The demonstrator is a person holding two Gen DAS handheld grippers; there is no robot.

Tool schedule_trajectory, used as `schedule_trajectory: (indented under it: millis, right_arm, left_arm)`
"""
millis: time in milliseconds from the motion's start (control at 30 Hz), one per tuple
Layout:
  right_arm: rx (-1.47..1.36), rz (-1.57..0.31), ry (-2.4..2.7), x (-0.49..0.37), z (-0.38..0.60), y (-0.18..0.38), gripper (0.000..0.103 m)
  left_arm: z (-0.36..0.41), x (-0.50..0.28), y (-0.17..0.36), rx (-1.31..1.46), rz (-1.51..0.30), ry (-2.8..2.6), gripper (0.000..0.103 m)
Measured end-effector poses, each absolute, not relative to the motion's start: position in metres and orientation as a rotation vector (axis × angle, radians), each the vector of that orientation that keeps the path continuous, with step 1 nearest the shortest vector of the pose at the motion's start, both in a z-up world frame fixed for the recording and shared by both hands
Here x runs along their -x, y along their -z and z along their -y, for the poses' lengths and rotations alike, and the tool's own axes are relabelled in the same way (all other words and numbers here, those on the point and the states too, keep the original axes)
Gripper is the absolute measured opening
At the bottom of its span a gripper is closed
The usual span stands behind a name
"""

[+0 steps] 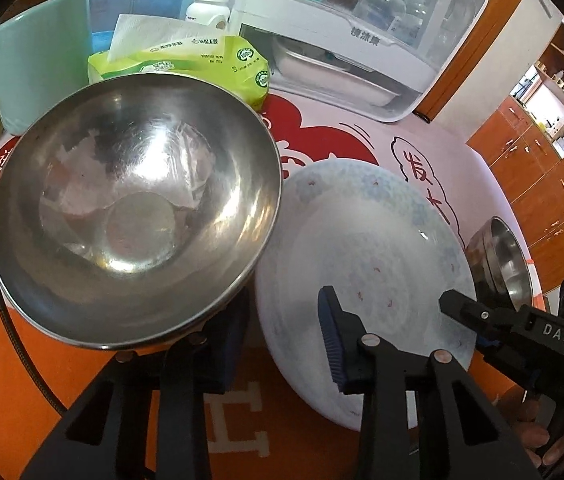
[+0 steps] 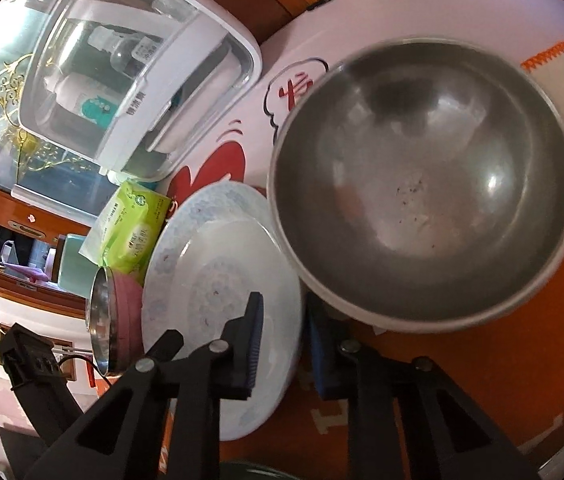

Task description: Organize plates and bowls

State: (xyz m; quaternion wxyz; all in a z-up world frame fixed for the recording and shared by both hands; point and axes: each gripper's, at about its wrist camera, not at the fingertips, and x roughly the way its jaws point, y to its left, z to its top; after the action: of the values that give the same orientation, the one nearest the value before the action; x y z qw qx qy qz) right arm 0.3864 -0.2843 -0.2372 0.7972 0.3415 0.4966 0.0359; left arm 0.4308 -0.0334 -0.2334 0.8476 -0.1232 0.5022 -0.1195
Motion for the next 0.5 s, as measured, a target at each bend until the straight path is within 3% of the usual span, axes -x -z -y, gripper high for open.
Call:
schedule_trajectory:
  millis: [367,500]
  right_arm:
    - [-0.729,-1.041,-0.104,-0.387,0.285,0.239,0.02]
    - [-0.698,-1.044,-0.064,-0.387,0.283,0.238,0.008]
  left_arm:
    - [0.038,-0.432,0.234,0.229,-1.044,0.25,0.034]
    - [0.044,-0.43,0.233,0.187,-1.035,0.239,0.034]
